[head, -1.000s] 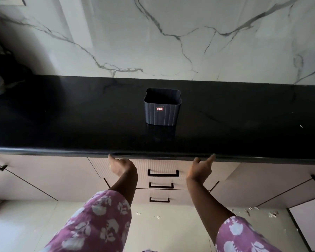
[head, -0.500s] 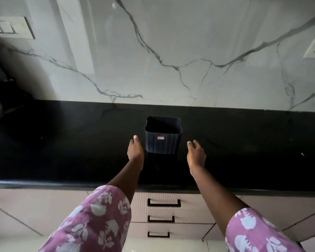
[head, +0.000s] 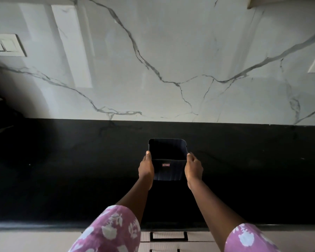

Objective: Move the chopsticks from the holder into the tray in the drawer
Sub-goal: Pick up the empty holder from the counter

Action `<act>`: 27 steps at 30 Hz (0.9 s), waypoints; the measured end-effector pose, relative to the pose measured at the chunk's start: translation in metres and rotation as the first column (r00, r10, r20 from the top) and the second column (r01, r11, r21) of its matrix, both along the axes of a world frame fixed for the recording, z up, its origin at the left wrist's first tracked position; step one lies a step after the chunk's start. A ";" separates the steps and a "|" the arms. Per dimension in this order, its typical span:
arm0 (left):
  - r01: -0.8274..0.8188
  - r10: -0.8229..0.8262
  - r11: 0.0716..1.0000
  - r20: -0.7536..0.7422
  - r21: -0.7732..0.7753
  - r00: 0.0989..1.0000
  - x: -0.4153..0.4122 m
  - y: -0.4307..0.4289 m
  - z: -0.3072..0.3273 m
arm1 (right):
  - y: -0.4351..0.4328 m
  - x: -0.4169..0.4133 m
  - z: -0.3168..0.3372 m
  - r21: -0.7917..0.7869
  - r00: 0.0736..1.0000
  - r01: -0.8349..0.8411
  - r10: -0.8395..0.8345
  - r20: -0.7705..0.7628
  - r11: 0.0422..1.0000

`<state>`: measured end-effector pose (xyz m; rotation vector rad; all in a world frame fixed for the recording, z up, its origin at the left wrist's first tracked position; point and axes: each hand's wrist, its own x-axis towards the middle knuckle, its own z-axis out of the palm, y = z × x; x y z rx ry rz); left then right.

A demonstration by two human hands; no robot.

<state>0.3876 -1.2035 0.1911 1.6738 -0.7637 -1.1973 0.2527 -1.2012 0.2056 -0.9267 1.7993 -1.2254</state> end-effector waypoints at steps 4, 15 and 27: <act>-0.010 0.010 1.000 0.025 -0.002 1.000 -0.012 0.000 -0.006 | -0.002 -0.005 0.004 0.004 0.998 0.064 -0.064 -0.027 0.998; -0.144 0.147 0.987 0.040 -0.066 0.988 -0.033 0.015 0.007 | 0.011 -0.029 0.013 0.004 0.997 -0.034 0.034 -0.067 0.999; 0.223 -0.036 0.959 0.706 -0.174 0.707 -0.038 -0.046 0.132 | -0.034 -0.040 0.105 0.122 0.593 -0.465 0.411 -0.692 0.877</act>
